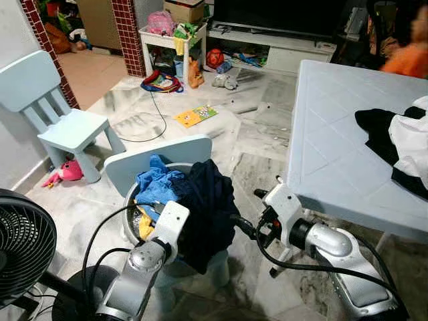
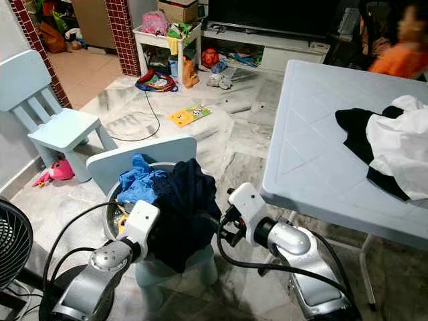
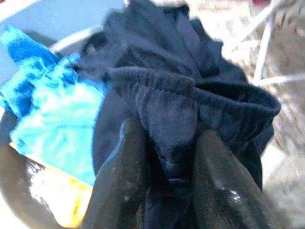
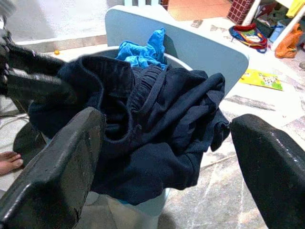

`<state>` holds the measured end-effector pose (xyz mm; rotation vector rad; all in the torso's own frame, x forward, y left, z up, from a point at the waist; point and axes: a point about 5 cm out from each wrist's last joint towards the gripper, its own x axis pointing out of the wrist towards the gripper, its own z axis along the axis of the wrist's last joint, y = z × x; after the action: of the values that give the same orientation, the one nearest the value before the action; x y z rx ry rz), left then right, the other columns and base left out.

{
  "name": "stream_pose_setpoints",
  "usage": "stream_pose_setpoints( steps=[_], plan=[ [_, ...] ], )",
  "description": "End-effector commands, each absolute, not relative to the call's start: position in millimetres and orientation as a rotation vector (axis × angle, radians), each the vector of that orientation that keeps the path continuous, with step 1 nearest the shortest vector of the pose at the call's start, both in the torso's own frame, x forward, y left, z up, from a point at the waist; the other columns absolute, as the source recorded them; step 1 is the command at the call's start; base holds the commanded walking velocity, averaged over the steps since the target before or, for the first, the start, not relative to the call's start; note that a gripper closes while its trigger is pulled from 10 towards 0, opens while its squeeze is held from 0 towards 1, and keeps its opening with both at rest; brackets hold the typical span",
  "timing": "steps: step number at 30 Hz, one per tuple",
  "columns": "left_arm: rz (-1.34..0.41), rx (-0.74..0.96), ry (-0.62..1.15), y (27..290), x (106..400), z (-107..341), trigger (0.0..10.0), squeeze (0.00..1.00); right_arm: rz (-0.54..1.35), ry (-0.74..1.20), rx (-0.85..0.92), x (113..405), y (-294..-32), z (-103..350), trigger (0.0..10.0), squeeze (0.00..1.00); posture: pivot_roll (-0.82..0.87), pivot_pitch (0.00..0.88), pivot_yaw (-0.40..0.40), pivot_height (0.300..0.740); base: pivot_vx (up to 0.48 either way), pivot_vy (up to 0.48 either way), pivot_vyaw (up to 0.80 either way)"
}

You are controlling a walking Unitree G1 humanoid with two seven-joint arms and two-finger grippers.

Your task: Hang hanger

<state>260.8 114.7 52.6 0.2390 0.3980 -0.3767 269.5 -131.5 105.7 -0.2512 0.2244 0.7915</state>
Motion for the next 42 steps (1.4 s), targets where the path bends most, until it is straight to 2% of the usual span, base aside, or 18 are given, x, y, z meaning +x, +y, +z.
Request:
stream_pose_setpoints(
  steps=[1, 8, 13, 17, 23, 36, 42],
  plan=[
    [-0.345, 0.240, 0.308, 118.2, 260.2, 65.8, 0.0, 0.00, 0.772, 0.225, -0.240, 273.3, -136.5, 108.6, 10.0, 0.00, -0.08, 0.040, -0.040, 0.740, 0.000, 0.000, 0.00],
    [-0.261, 0.262, 0.198, 137.0, 243.4, 81.3, 0.0, 0.00, 0.731, 0.217, -0.185, 280.1, -139.2, 112.8, 10.0, 0.00, -0.06, 0.034, -0.048, 0.740, 0.000, 0.000, 0.00],
    [-0.146, 0.251, 0.159, 157.5, 220.9, 81.9, 0.0, 0.00, 0.687, 0.207, -0.128, 287.1, -137.4, 114.7, 10.0, 0.00, -0.04, 0.027, -0.058, 0.740, 0.000, 0.000, 0.00],
    [-0.050, 0.294, 0.048, 166.6, 219.6, 97.8, 0.0, 0.00, 0.628, 0.192, -0.056, 295.5, -136.5, 119.1, 10.0, 0.00, -0.03, 0.015, -0.063, 0.740, 0.000, 0.000, 0.00],
    [0.005, 0.273, -0.086, 162.7, 227.3, 118.0, 0.0, 0.00, 0.528, 0.144, 0.075, 303.1, -137.5, 129.3, 10.0, 0.00, -0.02, 0.000, -0.056, 0.740, 0.000, 0.000, 0.00],
    [0.038, 0.226, -0.146, 152.2, 241.1, 125.0, 0.0, 0.00, 0.260, 0.060, 0.160, 308.9, -155.8, 129.5, 10.0, 0.00, -0.04, 0.000, 0.022, 0.740, 0.000, 0.000, 0.00],
    [0.032, 0.215, -0.144, 147.6, 245.5, 124.1, 1.0, 0.00, 0.185, 0.042, 0.156, 307.8, -169.2, 128.9, 10.0, 0.00, -0.06, 0.000, 0.060, 0.740, 0.000, 0.000, 0.00]
  ],
)
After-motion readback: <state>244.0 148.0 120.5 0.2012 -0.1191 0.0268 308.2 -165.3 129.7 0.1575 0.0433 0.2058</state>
